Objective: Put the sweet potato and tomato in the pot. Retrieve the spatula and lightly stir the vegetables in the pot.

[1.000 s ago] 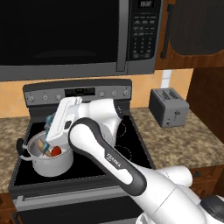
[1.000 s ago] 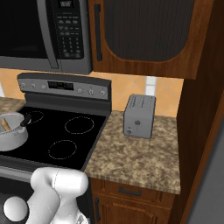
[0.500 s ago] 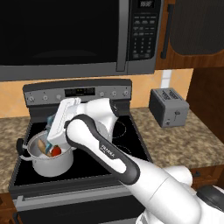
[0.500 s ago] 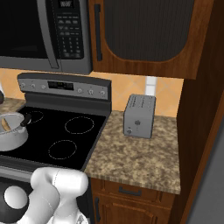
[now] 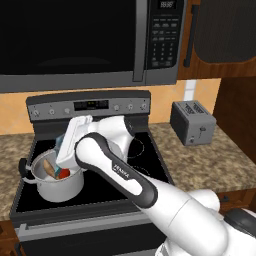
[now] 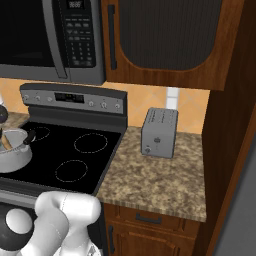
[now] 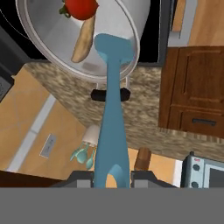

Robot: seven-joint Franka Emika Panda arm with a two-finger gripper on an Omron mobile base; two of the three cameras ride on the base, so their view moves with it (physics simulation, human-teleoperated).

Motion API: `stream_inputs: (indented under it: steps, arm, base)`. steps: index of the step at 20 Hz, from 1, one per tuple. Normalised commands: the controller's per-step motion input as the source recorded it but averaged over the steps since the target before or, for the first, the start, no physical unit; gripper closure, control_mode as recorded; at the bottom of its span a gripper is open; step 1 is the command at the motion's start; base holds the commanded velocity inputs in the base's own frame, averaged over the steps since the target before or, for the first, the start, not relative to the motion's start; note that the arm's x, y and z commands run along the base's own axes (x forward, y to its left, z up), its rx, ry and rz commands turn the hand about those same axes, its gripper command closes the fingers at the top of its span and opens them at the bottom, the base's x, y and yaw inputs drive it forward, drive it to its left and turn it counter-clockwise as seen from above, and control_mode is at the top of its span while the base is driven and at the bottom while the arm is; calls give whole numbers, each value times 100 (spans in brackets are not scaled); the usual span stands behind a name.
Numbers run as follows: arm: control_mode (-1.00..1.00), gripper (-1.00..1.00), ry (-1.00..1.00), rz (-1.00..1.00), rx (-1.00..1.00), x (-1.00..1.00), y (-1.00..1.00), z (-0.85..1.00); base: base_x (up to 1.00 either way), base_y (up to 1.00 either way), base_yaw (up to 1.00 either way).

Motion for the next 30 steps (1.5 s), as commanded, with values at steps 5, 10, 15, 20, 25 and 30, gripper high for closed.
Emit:
stream_inputs:
  steps: [5,10,15,20,25,30]
  arm:
    - [-100,100,0,-2,-3,30,2,-5]
    - [-100,100,0,-3,-4,28,5,-10]
    - [-100,100,1,-2,-4,16,5,-25]
    - [-100,100,0,-1,-1,6,3,-20]
    - [-100,100,1,0,0,12,7,-28]
    - [-100,100,0,0,0,42,17,-16]
  base:
    - [0,0,0]
    - [0,0,0]
    - [0,0,0]
    - [0,0,0]
    - [0,0,0]
    - [0,0,0]
